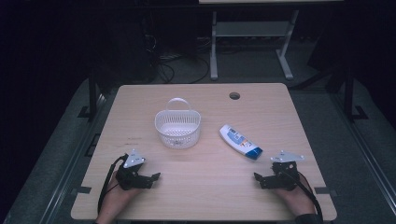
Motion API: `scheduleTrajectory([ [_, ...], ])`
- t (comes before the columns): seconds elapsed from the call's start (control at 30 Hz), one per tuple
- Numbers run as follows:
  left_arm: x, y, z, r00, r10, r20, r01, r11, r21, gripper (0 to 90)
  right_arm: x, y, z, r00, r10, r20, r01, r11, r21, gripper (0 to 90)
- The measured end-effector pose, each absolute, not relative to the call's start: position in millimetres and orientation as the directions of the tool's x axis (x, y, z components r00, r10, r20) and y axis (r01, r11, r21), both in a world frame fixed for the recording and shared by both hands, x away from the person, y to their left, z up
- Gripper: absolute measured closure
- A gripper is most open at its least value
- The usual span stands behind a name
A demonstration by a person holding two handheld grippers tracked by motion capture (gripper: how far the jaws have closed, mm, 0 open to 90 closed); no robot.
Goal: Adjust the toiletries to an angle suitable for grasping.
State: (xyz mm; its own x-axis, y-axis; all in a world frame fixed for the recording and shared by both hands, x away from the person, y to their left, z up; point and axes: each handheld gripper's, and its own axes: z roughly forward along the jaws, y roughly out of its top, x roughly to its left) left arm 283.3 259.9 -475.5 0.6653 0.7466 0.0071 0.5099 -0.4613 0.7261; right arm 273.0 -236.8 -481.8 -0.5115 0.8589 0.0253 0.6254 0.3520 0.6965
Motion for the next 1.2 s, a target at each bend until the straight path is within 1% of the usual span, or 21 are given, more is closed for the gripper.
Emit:
scheduleTrajectory([
  [0.07, 284, 260, -475, 0.664, 0.748, 0.008, 0.511, -0.461, 0.725, 12.4, 273, -237, -481, -0.512, 0.859, 0.025, 0.629, 0.355, 0.692, 2.0],
  [0.1, 284, 260, -475, 0.663, 0.749, 0.008, 0.512, -0.460, 0.726, 12.4, 273, -236, -479, -0.507, 0.861, 0.027, 0.638, 0.355, 0.683, 7.0],
  [0.13, 284, 260, -475, 0.663, 0.749, 0.008, 0.512, -0.460, 0.726, 12.4, 273, -236, -479, -0.507, 0.861, 0.027, 0.638, 0.355, 0.683, 7.0],
  [0.2, 284, 260, -475, 0.660, 0.752, 0.007, 0.514, -0.457, 0.726, 12.4, 271, -237, -476, -0.519, 0.854, 0.026, 0.629, 0.361, 0.689, 20.0],
  [0.23, 284, 260, -475, 0.659, 0.752, 0.007, 0.514, -0.457, 0.726, 12.4, 271, -237, -475, -0.521, 0.853, 0.026, 0.630, 0.363, 0.687, 22.0],
  [0.33, 284, 260, -475, 0.656, 0.755, 0.007, 0.516, -0.455, 0.725, 12.4, 271, -236, -472, -0.537, 0.843, 0.030, 0.623, 0.373, 0.687, 33.8],
  [0.37, 284, 260, -475, 0.656, 0.755, 0.006, 0.516, -0.455, 0.726, 12.4, 271, -236, -471, -0.541, 0.840, 0.034, 0.621, 0.373, 0.690, 38.0],
  [0.4, 284, 260, -475, 0.656, 0.755, 0.007, 0.516, -0.455, 0.726, 12.4, 271, -236, -469, -0.552, 0.833, 0.039, 0.612, 0.374, 0.697, 44.7],
  [0.43, 284, 260, -475, 0.656, 0.754, 0.007, 0.516, -0.456, 0.725, 12.4, 271, -236, -469, -0.552, 0.833, 0.039, 0.612, 0.374, 0.697, 44.7],
  [0.47, 284, 260, -475, 0.656, 0.755, 0.007, 0.516, -0.456, 0.725, 12.4, 270, -236, -466, -0.562, 0.826, 0.044, 0.602, 0.372, 0.706, 53.8],
  [0.5, 284, 260, -475, 0.656, 0.755, 0.007, 0.516, -0.456, 0.725, 12.4, 270, -236, -466, -0.562, 0.826, 0.044, 0.602, 0.372, 0.706, 53.8],
  [0.53, 284, 260, -475, 0.656, 0.754, 0.007, 0.516, -0.456, 0.725, 12.4, 270, -236, -464, -0.567, 0.822, 0.062, 0.600, 0.360, 0.714, 62.0],
  [0.57, 284, 260, -475, 0.656, 0.754, 0.007, 0.516, -0.456, 0.725, 12.4, 270, -236, -464, -0.567, 0.822, 0.062, 0.600, 0.360, 0.714, 62.0],
  [0.6, 284, 260, -475, 0.656, 0.754, 0.007, 0.516, -0.456, 0.725, 12.4, 270, -235, -463, -0.570, 0.819, 0.067, 0.597, 0.357, 0.718, 66.9],
  [0.67, 284, 260, -476, 0.656, 0.755, 0.007, 0.516, -0.455, 0.726, 12.4, 271, -235, -461, -0.576, 0.814, 0.076, 0.593, 0.351, 0.725, 73.3],
  [0.7, 284, 260, -475, 0.656, 0.755, 0.007, 0.516, -0.456, 0.725, 12.4, 273, -236, -461, -0.574, 0.814, 0.095, 0.602, 0.340, 0.723, 80.9],
  [0.73, 284, 260, -475, 0.656, 0.754, 0.007, 0.516, -0.456, 0.725, 12.4, 273, -236, -461, -0.574, 0.814, 0.095, 0.602, 0.340, 0.723, 80.9],
  [0.77, 284, 260, -475, 0.656, 0.755, 0.007, 0.516, -0.456, 0.725, 12.4, 275, -237, -461, -0.576, 0.810, 0.109, 0.609, 0.336, 0.719, 85.5],
  [0.83, 284, 260, -475, 0.656, 0.754, 0.008, 0.516, -0.456, 0.725, 12.4, 276, -238, -462, -0.574, 0.807, 0.138, 0.622, 0.319, 0.715, 89.0],
  [0.93, 284, 260, -475, 0.656, 0.755, 0.007, 0.516, -0.456, 0.725, 12.4, 278, -237, -457, -0.584, 0.793, 0.174, 0.627, 0.303, 0.718, 89.5],
  [1.2, 284, 260, -475, 0.652, 0.758, 0.008, 0.518, -0.453, 0.726, 12.5, 284, -230, -451, -0.605, 0.779, 0.163, 0.618, 0.331, 0.713, 89.6],
])
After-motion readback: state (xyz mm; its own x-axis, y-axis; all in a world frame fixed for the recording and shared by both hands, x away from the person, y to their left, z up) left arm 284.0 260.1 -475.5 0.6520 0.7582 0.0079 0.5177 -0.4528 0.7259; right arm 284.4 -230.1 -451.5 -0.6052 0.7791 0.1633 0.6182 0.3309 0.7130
